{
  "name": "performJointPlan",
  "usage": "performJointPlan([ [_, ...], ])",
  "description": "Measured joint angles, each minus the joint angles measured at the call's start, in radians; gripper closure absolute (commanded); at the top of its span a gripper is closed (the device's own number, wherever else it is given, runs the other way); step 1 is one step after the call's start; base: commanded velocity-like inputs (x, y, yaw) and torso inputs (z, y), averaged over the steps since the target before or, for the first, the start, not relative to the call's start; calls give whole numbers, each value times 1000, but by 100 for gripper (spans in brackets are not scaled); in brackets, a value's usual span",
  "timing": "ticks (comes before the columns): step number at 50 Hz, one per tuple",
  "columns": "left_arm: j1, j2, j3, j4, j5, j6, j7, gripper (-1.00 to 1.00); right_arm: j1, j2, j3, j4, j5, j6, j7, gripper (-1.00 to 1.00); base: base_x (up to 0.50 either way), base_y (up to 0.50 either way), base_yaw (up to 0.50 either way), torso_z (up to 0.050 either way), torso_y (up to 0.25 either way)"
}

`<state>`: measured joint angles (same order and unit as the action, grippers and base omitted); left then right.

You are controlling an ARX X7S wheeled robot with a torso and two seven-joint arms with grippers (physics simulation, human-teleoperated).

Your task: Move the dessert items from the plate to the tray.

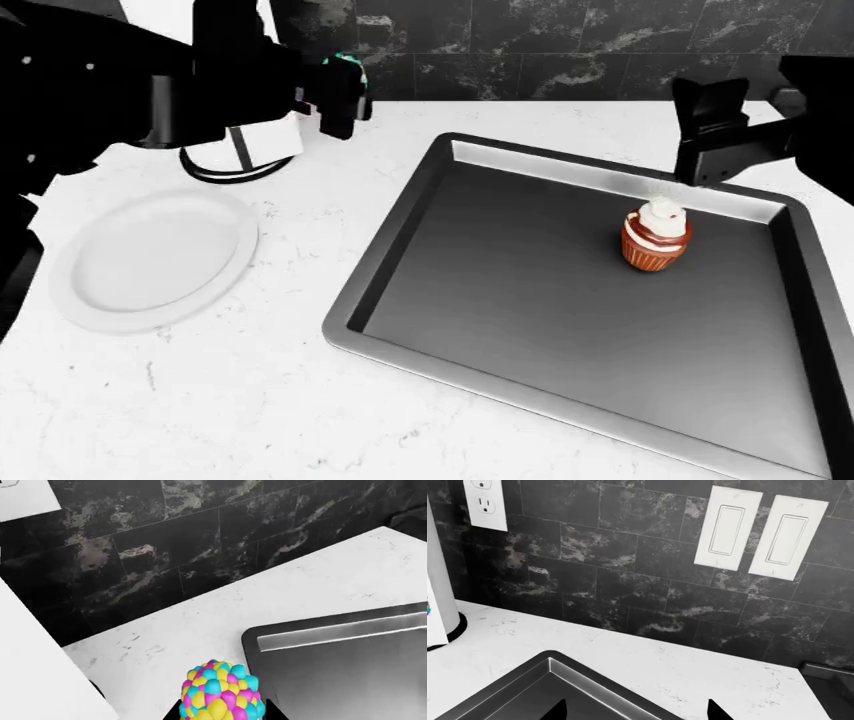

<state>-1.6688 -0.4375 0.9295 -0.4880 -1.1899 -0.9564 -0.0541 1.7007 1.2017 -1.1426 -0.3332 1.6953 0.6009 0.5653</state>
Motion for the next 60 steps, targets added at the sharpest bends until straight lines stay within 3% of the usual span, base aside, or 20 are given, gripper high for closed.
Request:
performJointPlan([
  [12, 36, 122, 32, -37, 32, 92, 114, 100, 13, 18, 10, -6, 5, 14, 15, -100, 0, 0, 0, 0, 0],
  [24, 95, 190, 58, -55, 44, 137, 166, 100, 4, 34, 14, -13, 0, 7, 23, -100, 0, 0, 0, 0, 0],
  [60, 215, 232, 146, 28, 29, 109, 249, 100, -28, 36, 20, -13, -11, -18, 23, -100, 0, 0, 0, 0, 0],
])
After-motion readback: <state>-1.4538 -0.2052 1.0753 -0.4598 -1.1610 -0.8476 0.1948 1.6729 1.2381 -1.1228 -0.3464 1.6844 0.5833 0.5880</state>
